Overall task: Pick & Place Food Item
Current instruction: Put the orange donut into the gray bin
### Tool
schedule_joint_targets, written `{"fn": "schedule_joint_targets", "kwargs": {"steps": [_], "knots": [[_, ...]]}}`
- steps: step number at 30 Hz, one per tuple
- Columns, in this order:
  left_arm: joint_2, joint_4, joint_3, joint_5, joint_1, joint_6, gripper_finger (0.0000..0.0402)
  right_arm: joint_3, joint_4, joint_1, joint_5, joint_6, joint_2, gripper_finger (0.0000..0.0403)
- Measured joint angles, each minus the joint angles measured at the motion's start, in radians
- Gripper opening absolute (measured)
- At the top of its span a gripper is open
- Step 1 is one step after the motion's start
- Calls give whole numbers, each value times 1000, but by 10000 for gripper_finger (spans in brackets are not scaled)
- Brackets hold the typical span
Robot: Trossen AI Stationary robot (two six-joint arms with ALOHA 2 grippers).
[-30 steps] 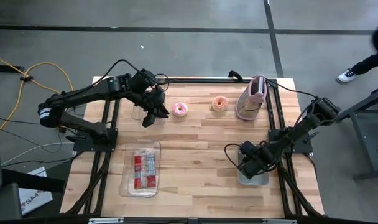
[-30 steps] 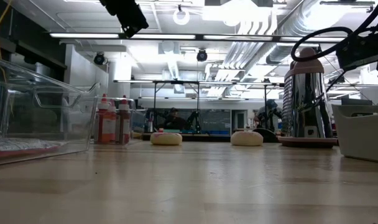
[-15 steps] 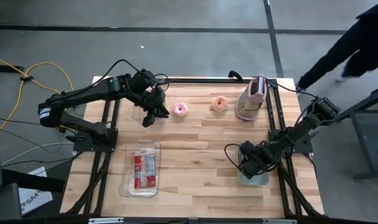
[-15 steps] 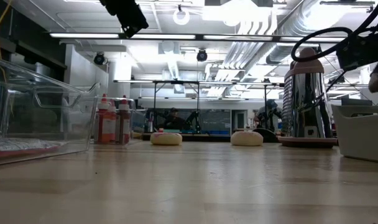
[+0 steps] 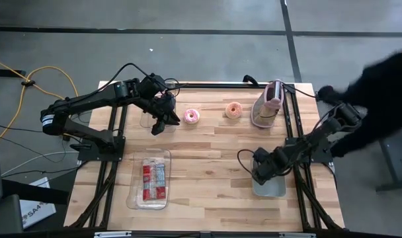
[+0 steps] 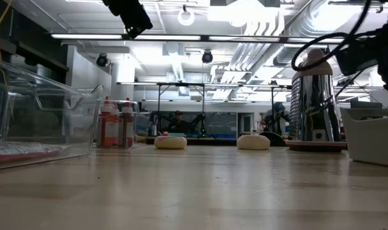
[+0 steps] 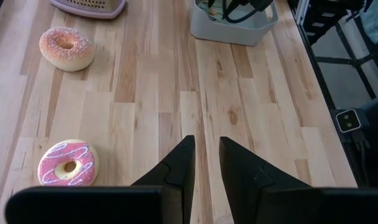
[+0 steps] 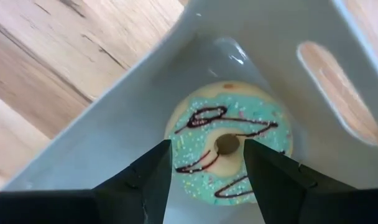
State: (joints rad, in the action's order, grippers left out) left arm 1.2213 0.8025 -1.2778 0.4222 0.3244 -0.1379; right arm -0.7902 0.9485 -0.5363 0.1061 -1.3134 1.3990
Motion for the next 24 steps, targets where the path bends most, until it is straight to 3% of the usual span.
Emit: {"fn": "schedule_joint_targets", "kwargs": {"steps": [12,17,24], "knots": [[0,-3,0,0,0,5,70,-1,-69,113,-182,28,-148,184],[0,-3,0,0,0,8,70,-1,-198,154,-269,25,-213,181],[0,-3,0,0,0,8,70,-1,-443,192,-280,69,-264,180]]}}
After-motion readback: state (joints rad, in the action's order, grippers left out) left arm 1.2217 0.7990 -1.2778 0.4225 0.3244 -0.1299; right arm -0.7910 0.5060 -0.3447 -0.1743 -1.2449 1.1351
